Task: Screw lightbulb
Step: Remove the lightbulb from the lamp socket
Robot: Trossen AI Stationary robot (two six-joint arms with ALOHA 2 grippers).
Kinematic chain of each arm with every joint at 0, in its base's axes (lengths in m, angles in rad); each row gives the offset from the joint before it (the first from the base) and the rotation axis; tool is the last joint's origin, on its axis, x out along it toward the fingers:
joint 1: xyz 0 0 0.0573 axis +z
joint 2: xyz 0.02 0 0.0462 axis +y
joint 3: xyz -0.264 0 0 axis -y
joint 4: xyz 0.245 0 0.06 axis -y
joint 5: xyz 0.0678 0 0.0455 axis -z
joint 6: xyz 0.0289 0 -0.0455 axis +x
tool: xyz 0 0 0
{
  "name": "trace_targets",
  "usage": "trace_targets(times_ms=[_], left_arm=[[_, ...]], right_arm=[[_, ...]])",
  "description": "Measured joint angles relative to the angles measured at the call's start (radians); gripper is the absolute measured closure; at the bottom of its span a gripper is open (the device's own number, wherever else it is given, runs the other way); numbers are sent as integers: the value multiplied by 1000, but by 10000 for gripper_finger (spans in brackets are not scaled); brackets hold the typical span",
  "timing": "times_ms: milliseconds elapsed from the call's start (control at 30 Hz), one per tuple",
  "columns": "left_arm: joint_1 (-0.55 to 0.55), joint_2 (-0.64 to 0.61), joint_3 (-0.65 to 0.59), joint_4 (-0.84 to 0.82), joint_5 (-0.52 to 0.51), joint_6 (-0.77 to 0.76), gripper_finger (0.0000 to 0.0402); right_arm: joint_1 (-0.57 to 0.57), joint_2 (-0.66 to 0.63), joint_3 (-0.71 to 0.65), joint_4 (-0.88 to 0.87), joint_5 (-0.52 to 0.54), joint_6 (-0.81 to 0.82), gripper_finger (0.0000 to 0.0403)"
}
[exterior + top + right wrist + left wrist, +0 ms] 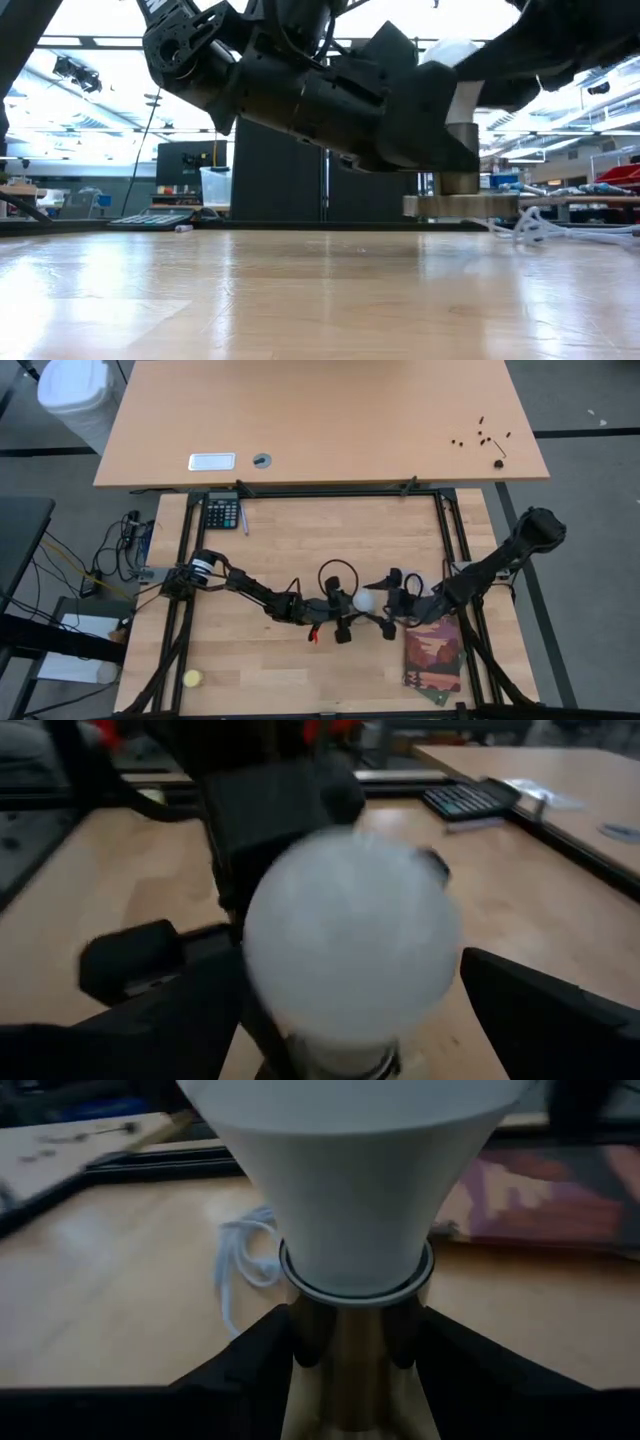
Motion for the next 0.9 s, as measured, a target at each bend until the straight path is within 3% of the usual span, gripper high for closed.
trace_targets(times_ms=[167,400,633,900], left_arm=[[-1,-1,2,13,-85,-44,211],[-11,-1,5,2,-161,-86,211],[-12,-1,5,-1,-160,-85,211],[-12,-2,5,-12,-123,-82,211]], right_arm=[[-9,114,0,98,37,50,32],[7,252,0,399,227,-69,39],[-6,324,0,550,255,-146,48],[-35,336,0,597,245,-178,67]])
